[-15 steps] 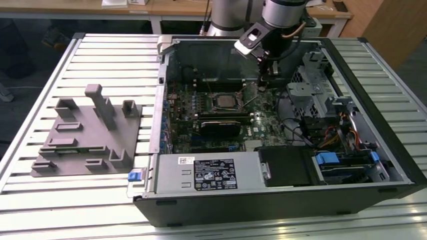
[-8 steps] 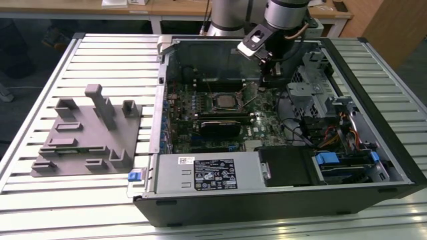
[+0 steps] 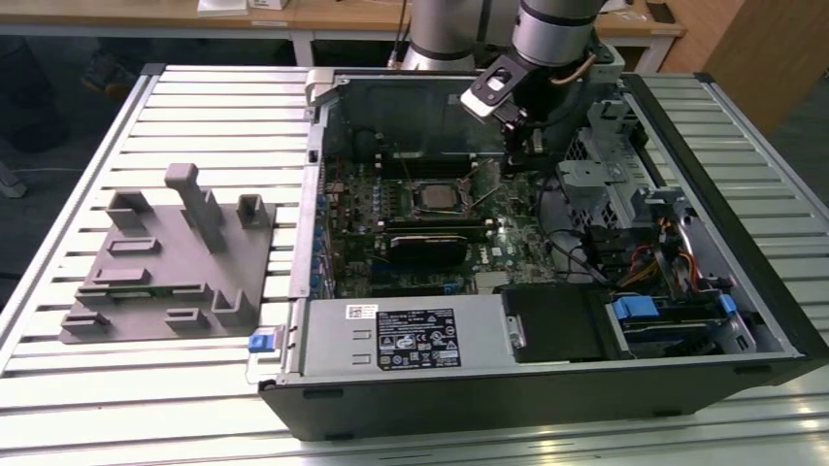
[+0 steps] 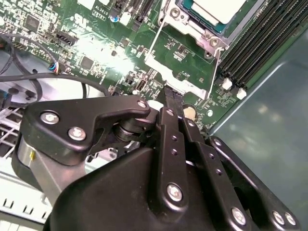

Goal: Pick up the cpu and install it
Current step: 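Close the cpu cover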

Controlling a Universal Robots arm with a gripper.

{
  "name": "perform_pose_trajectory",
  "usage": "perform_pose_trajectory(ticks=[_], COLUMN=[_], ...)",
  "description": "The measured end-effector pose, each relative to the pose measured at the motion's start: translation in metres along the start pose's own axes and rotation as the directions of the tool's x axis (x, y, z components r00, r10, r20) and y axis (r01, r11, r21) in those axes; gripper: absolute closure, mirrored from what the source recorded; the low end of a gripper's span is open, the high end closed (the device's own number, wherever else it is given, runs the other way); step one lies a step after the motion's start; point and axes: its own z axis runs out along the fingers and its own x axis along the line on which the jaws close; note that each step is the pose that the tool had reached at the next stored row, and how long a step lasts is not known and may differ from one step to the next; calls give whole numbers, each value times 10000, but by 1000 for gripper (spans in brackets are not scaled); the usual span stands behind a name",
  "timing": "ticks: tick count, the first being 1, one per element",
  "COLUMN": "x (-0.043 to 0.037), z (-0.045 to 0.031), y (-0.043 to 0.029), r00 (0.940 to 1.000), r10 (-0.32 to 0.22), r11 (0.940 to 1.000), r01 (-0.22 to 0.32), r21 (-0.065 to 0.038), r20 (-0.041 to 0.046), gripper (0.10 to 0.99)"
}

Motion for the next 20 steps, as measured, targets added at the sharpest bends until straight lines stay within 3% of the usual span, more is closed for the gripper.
perform_pose_trajectory(ticks=[7,20], x=[2,14], z=[16,29], y=[-31,-268], r00=[10000,10000], r10=[-4,-5], r11=[10000,10000], r01=[4,5], r21=[59,66], r20=[0,-1], gripper=[980,980])
